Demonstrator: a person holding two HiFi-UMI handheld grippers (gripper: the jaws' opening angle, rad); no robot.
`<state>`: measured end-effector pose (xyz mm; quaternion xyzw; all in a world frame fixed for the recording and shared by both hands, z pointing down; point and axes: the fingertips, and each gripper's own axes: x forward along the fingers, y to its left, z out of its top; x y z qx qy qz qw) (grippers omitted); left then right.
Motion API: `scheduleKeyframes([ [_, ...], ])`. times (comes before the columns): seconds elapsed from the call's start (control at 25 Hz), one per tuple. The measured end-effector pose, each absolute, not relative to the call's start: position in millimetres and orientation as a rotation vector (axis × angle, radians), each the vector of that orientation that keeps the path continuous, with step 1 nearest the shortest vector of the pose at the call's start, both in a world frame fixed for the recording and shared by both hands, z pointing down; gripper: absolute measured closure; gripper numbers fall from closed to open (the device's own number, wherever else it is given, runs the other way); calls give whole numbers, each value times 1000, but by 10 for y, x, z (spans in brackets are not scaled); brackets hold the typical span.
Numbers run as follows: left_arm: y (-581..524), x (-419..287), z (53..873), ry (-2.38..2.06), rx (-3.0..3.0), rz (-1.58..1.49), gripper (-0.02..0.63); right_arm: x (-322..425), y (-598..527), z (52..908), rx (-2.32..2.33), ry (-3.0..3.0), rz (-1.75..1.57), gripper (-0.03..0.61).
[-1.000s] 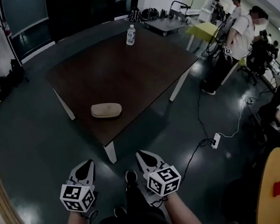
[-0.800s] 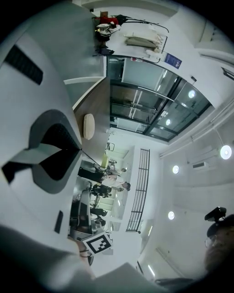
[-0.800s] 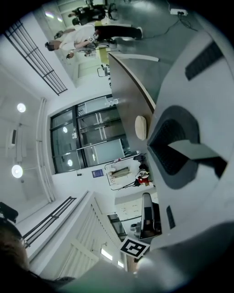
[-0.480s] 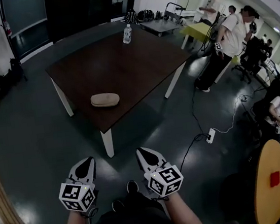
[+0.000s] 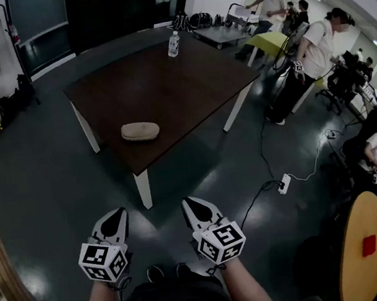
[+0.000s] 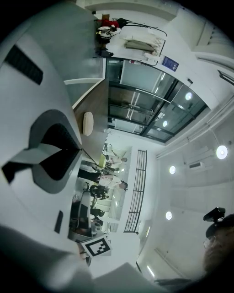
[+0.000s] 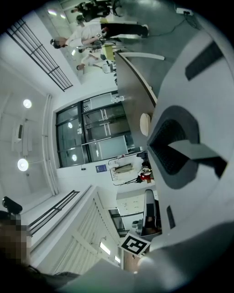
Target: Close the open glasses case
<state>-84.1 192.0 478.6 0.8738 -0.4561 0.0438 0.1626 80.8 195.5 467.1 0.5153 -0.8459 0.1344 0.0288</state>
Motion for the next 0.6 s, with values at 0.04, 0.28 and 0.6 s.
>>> scheduleKeyframes([
  [0.04, 1929, -815, 4773, -1307, 2487, 121, 604, 831, 1959, 4659, 1580, -2615, 414, 591],
  [0.28, 1942, -664, 4707, -1335, 2478, 110, 604, 929, 1916, 4597, 1527, -2652, 407, 591],
  [0.6, 1968, -537, 4736, -1349, 2464, 152, 604, 964, 1885, 4579, 1462, -2679, 404, 591],
])
